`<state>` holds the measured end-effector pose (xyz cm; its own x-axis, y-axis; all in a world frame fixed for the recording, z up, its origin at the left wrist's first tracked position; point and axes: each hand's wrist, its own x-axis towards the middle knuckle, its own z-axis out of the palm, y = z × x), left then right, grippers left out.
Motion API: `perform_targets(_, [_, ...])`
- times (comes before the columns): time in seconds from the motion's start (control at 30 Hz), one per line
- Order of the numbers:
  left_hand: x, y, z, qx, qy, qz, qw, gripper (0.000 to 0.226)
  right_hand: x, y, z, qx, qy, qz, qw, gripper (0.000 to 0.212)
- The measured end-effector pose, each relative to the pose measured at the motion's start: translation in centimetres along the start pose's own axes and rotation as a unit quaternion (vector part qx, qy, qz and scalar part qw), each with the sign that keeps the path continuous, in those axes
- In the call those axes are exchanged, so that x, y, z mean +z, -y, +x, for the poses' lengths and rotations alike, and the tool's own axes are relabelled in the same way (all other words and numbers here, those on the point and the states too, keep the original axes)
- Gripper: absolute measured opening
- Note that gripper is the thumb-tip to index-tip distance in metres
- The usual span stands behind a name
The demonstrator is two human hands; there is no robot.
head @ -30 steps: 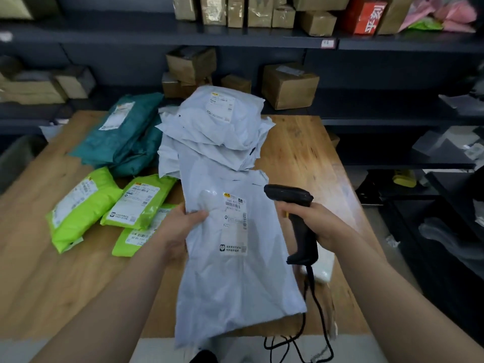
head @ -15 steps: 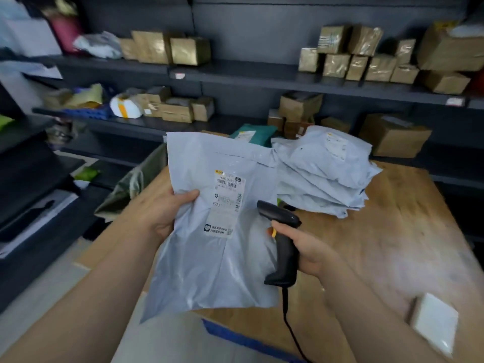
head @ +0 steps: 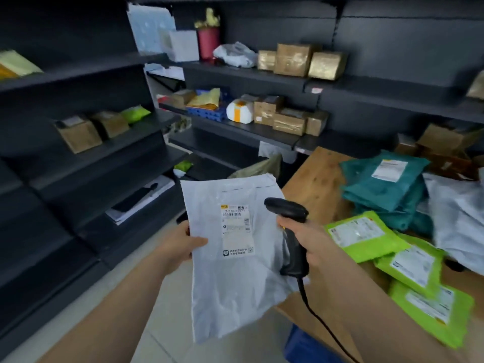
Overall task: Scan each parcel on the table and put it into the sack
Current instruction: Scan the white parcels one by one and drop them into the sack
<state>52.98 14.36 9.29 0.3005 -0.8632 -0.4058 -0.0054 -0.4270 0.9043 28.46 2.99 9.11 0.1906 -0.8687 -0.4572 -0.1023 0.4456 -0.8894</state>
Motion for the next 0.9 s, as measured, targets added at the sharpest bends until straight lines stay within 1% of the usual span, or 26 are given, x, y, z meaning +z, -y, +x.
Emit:
perform_targets(0.1, [-5.0,0.1,3.1,-0.002,-0.05,0.01,0.999,0.05,5.7,1.3,3.3,0.011,0.042,-0.011,0.999,0.028])
perform_targets(0.17, [-7.8,-0.2,5.9,-0.001,-0.087,0.014,0.996,0.051,9.1,2.1,5.9,0.022,0.06,0.002,0.998,0.03])
perform_targets(0.3, [-12.0,-1.3,13.1,0.009,-0.12,0.033,0.992,0.042,13.9,3.4,11.9,0.027,0.062,0.009,0.998,0.035])
perform_targets(0.4, [-14.1,-2.3,18.7,0.004,-0.139,0.048,0.989,0.036,16.0,4.7,16.5,0.04,0.056,-0.004,0.998,0.037])
perform_targets(0.5, [-15.6,-3.4,23.3,0.003,-0.159,0.083,0.984,0.026,18.0,6.0,20.2,0.058,0.037,0.009,0.998,0.037])
perform_targets(0.6, [-17.0,-4.5,27.9,0.016,-0.143,0.115,0.983,0.023,20.0,7.1,23.7,0.071,0.016,0.023,0.997,0.035])
perform_targets(0.77, [-19.5,-5.9,37.5,0.01,-0.091,0.152,0.984,0.028,22.7,7.9,30.1,0.095,-0.045,0.044,0.993,0.035])
perform_targets(0.9, [-20.7,-6.4,46.1,0.003,-0.041,0.16,0.986,0.037,24.7,7.7,35.0,0.122,-0.111,0.06,0.984,0.033])
